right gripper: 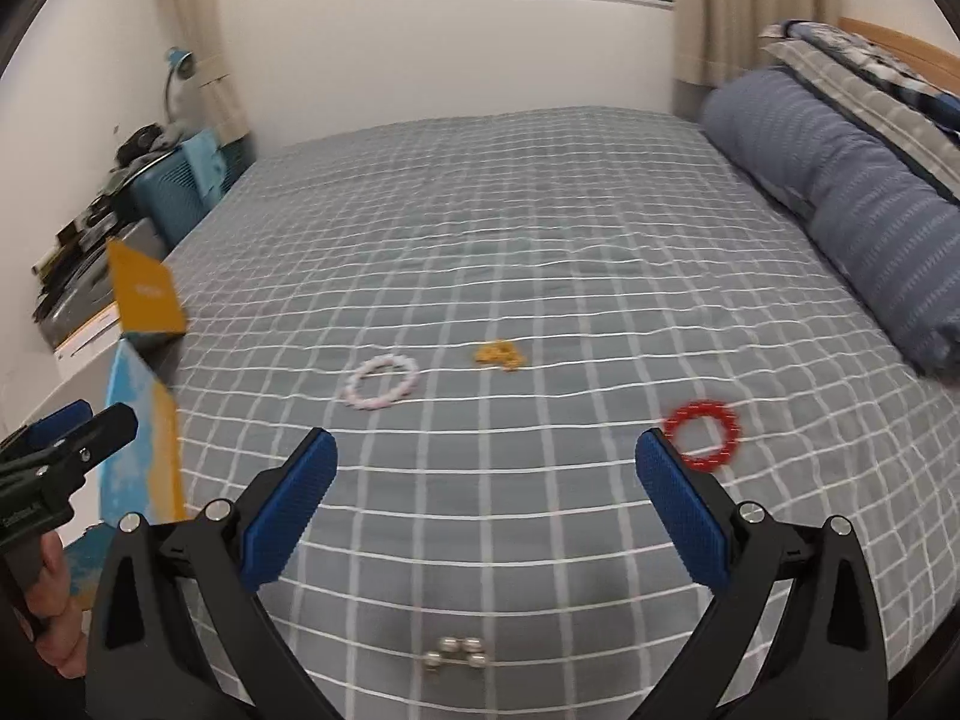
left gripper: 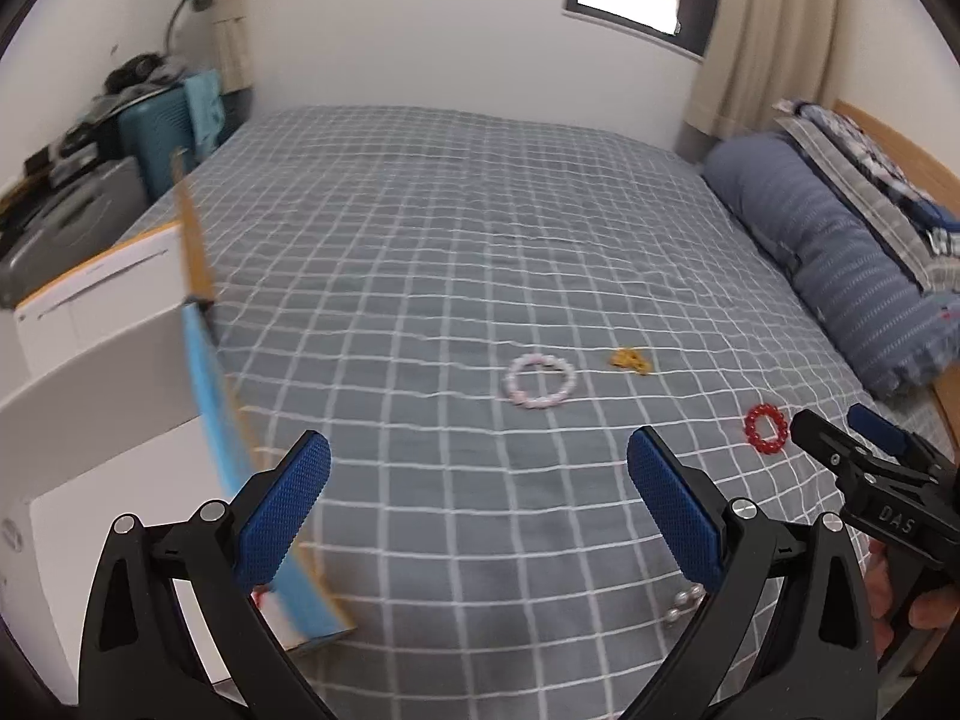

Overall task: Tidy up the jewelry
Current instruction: 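Move both tools back over the pink bead and amber bead bracelets, then grasp the pink-white bead bracelet with the left tool while the right tool grasps the amber bead bracelet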

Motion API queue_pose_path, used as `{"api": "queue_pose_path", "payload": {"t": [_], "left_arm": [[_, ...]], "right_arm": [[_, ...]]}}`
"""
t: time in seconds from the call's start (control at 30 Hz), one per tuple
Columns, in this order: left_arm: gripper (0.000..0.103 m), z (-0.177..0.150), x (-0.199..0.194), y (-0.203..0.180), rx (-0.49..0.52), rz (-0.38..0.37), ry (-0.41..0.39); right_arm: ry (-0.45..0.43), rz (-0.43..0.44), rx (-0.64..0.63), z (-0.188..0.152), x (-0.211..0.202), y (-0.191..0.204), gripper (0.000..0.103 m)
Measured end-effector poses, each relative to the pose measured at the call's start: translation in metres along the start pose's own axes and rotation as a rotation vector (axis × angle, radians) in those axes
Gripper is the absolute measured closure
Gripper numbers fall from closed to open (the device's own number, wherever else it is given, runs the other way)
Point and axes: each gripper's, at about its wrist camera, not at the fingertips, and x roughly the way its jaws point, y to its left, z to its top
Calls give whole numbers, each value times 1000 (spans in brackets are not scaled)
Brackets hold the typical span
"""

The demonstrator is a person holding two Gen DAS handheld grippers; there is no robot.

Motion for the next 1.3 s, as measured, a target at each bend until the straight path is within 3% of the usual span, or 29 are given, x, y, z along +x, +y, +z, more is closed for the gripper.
{"api": "queue_pose_path", "payload": {"t": [0.23,0.43,0.73,0.93,1.1,1.3], "left_arm": [[6,2,43,-33,3,-61,29],[6,7,86,-41,-3,-24,31],[6,4,145,-42,1,72,33],[6,0,189,-29,-9,127,61],[6,4,213,-16,-47,122,73],[6,5,248,-11,-77,108,102]], "right_arm": [[8,-12,41,-1,18,-32,7],[14,-8,69,7,51,-48,7],[42,21,-32,11,126,-29,9],[88,-2,-111,15,182,-13,27],[117,-41,-159,23,216,-3,40],[136,-51,-132,34,244,-8,41]]}}
